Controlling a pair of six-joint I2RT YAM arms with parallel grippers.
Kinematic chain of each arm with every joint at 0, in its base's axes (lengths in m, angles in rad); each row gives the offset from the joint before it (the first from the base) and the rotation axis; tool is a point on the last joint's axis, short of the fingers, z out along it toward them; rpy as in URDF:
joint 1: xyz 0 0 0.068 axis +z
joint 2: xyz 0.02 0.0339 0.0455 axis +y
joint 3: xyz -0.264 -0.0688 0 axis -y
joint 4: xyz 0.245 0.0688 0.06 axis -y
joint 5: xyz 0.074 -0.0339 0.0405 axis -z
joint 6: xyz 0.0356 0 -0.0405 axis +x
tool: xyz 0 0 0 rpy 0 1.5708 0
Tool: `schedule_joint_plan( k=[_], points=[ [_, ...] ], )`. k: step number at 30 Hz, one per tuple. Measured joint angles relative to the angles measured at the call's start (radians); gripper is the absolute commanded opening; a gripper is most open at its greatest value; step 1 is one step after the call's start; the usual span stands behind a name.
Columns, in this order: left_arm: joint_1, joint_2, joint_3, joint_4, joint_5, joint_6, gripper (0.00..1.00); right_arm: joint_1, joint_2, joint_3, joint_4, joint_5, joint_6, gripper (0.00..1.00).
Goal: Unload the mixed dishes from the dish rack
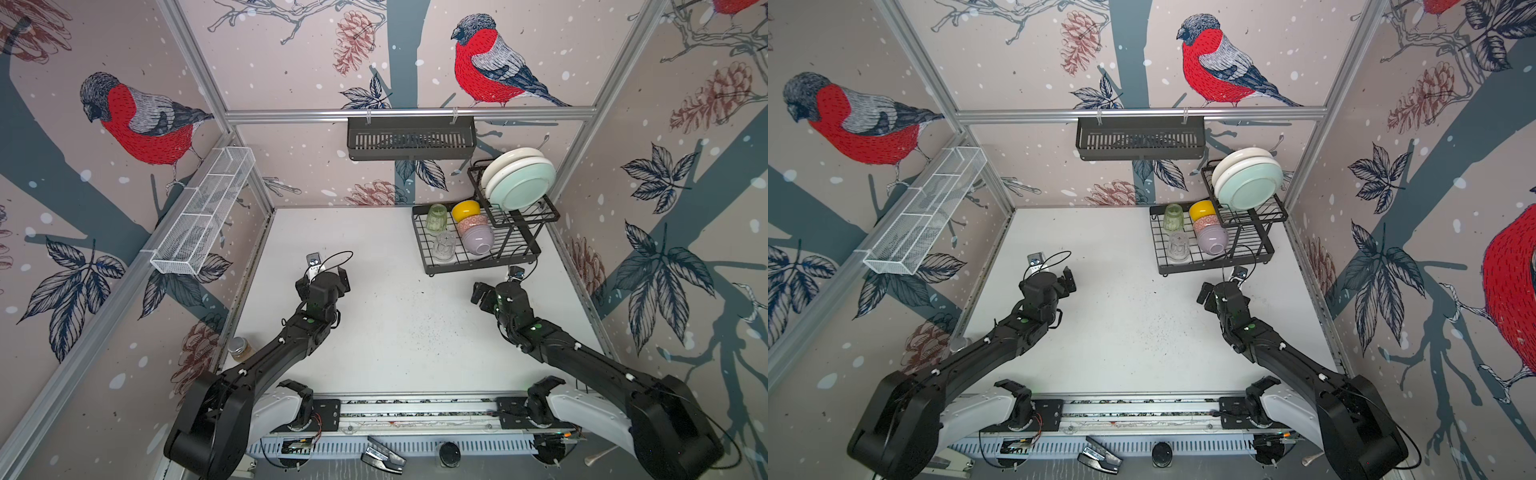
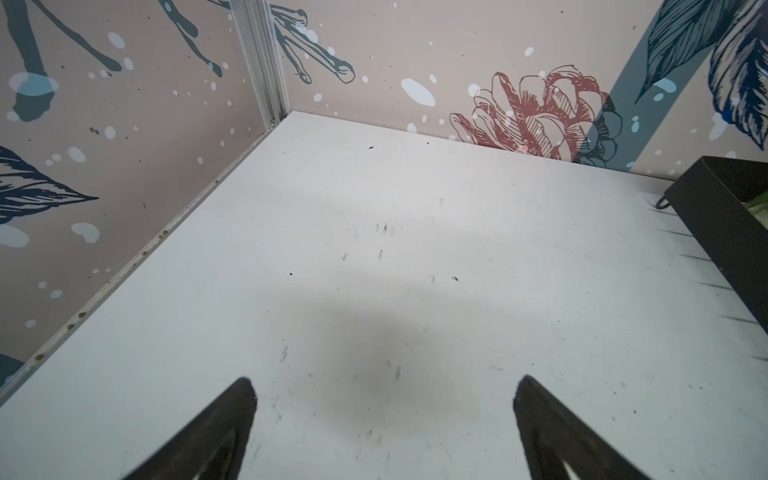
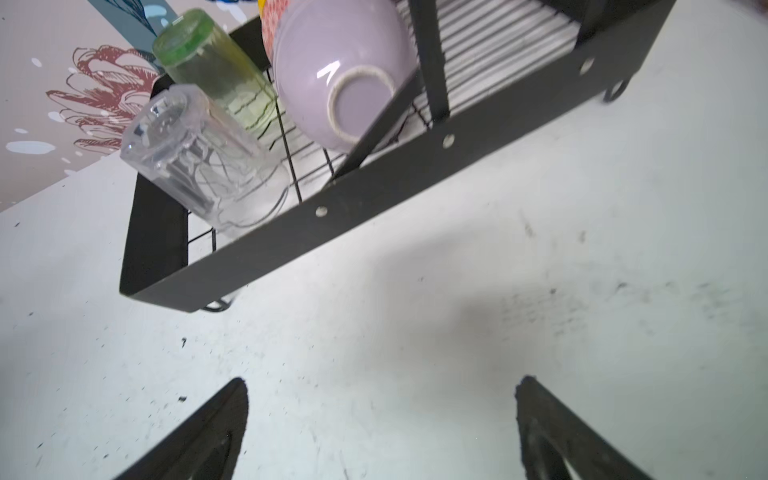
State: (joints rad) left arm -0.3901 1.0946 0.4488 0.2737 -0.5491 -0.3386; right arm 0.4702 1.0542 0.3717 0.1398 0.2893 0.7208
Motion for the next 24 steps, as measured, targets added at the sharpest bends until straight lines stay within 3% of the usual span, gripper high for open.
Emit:
schedule_joint_plan(
  k=[4,13,24],
  points=[
    [-0.016,-0.047,-0.026,-0.040,0.032,-0.028,0.97,0.024,0.054,0.018,0.023,-0.060,0.099,0.96],
    [-0.040,-0.050,-0.043,-0.045,0.133,-0.051,0.97,0.046,0.273,0.211,0.065,-0.081,0.224,0.92],
    [-0.051,-0.077,-0.080,-0.023,0.163,-0.056,0.97,0.056,0.487,0.425,0.041,-0.044,0.304,0.76]
  ],
)
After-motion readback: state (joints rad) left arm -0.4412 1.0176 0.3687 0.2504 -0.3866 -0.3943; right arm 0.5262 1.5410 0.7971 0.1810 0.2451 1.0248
